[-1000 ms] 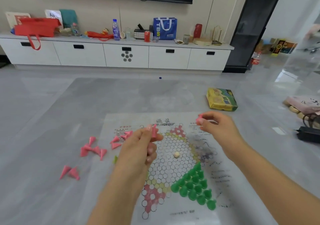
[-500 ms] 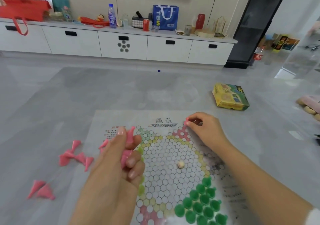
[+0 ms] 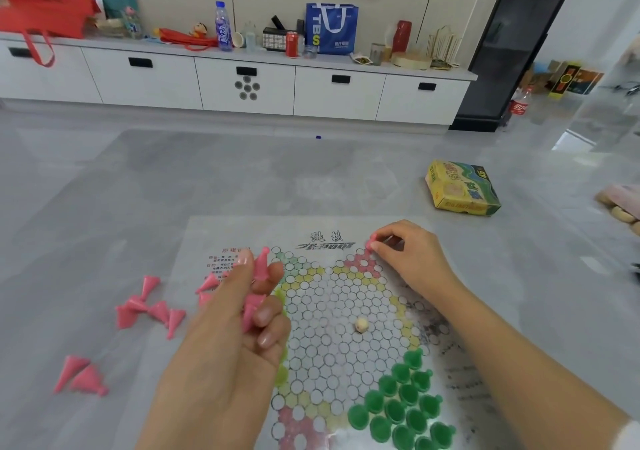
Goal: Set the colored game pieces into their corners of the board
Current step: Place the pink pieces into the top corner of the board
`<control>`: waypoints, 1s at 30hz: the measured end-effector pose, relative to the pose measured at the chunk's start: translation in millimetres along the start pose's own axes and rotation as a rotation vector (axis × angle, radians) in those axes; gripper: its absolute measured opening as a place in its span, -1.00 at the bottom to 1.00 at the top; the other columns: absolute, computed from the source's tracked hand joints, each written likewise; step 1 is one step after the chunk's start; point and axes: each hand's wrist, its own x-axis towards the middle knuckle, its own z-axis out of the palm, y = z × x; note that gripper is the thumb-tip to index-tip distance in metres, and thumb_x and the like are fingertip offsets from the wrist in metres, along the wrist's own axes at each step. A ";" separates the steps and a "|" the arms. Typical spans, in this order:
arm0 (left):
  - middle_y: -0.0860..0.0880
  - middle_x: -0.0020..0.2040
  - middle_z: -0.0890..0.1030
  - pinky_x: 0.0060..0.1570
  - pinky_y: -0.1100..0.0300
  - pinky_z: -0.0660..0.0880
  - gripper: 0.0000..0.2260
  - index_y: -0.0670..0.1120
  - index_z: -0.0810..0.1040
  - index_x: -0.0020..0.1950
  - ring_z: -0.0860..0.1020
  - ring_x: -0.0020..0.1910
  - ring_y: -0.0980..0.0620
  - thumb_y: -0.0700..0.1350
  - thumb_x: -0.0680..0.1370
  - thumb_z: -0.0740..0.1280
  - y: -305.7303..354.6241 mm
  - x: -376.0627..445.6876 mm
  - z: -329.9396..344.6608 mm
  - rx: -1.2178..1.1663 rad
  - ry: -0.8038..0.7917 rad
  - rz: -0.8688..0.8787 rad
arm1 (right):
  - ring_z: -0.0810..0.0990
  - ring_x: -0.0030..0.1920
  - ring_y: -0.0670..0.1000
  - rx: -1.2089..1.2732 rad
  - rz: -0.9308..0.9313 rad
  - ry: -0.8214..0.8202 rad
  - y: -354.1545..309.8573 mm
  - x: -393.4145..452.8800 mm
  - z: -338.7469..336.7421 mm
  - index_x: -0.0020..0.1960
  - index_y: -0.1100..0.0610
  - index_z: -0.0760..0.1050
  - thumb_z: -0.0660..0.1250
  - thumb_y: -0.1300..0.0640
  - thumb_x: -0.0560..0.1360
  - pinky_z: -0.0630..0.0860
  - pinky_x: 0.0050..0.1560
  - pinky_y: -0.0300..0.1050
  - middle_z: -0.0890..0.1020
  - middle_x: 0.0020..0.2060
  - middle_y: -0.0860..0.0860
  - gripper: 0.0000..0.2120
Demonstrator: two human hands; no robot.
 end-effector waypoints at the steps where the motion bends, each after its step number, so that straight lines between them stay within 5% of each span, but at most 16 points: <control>1: -0.12 -0.34 0.19 -0.58 0.35 0.12 -0.72 -0.01 0.42 -0.43 0.16 -0.56 0.17 0.05 0.45 0.28 0.8 -1.6 0.0 0.007 -0.020 -0.016 | 0.54 -0.14 -0.11 -0.006 -0.006 -0.002 0.6 -0.1 0.3 -0.07 0.12 0.62 0.38 0.14 0.43 0.46 -0.07 -0.33 0.60 -0.13 -0.05 -0.90; 3: -0.11 -0.35 0.18 -0.60 0.36 0.14 -0.71 -0.01 0.41 -0.45 0.18 -0.59 0.18 0.04 0.45 0.26 2.8 -8.9 6.8 0.030 -0.008 -0.034 | 0.52 -0.12 -0.11 -0.006 -0.013 -0.005 1.1 -1.7 -0.1 -0.04 0.11 0.61 0.37 0.16 0.43 0.42 -0.08 -0.40 0.59 -0.11 -0.06 -0.88; 8: -0.01 -0.33 0.58 -0.64 0.42 0.23 -0.88 -0.13 0.53 -0.22 0.29 -0.59 0.20 -0.12 0.49 0.28 6.8 -29.0 25.7 -0.032 0.086 -0.041 | 0.52 -0.03 -0.10 0.083 0.065 0.001 -2.9 -13.3 -11.1 0.11 0.11 0.55 0.32 0.21 0.48 0.36 -0.07 -0.49 0.58 -0.02 -0.05 -0.78; 15: 0.01 -0.26 0.66 -0.62 0.41 0.27 -0.93 -0.17 0.49 -0.10 0.32 -0.57 0.21 -0.17 0.51 0.29 2.8 -32.5 28.5 0.189 0.104 -0.051 | 0.50 -0.09 -0.21 0.153 0.162 0.098 -19.7 -40.6 -25.9 0.01 0.04 0.57 0.19 0.26 0.52 0.37 -0.07 -0.46 0.61 -0.03 -0.07 -0.78; 18: -0.01 -0.24 0.68 -0.63 0.41 0.25 -0.90 -0.15 0.51 -0.17 0.30 -0.58 0.21 -0.15 0.51 0.28 -0.4 -34.5 33.5 0.221 0.101 -0.064 | 0.54 -0.16 -0.25 0.300 0.074 0.000 -50.9 -59.2 -38.3 -0.08 -0.08 0.55 0.24 0.24 0.51 0.50 -0.03 -0.31 0.62 -0.15 -0.17 -0.77; 22: 0.00 -0.31 0.67 -0.64 0.40 0.22 -0.84 -0.13 0.52 -0.21 0.27 -0.59 0.19 -0.10 0.52 0.27 -8.6 -38.7 42.9 0.238 0.074 -0.095 | 0.58 -0.14 -0.22 0.337 -0.142 -0.233 -90.5 -83.3 -45.5 0.00 -0.09 0.56 0.36 0.12 0.42 0.51 -0.12 -0.36 0.62 -0.16 -0.16 -0.82; 30: 0.00 -0.37 0.55 -0.61 0.36 0.19 -0.81 -0.10 0.54 -0.25 0.26 -0.59 0.17 -0.05 0.51 0.29 -18.4 -37.0 45.5 0.341 0.094 -0.092 | 0.54 -0.18 -0.09 0.221 -0.371 -0.106 -94.5 -83.4 -36.8 -0.01 0.03 0.60 0.37 0.04 0.38 0.50 -0.20 -0.25 0.58 -0.20 -0.09 -0.80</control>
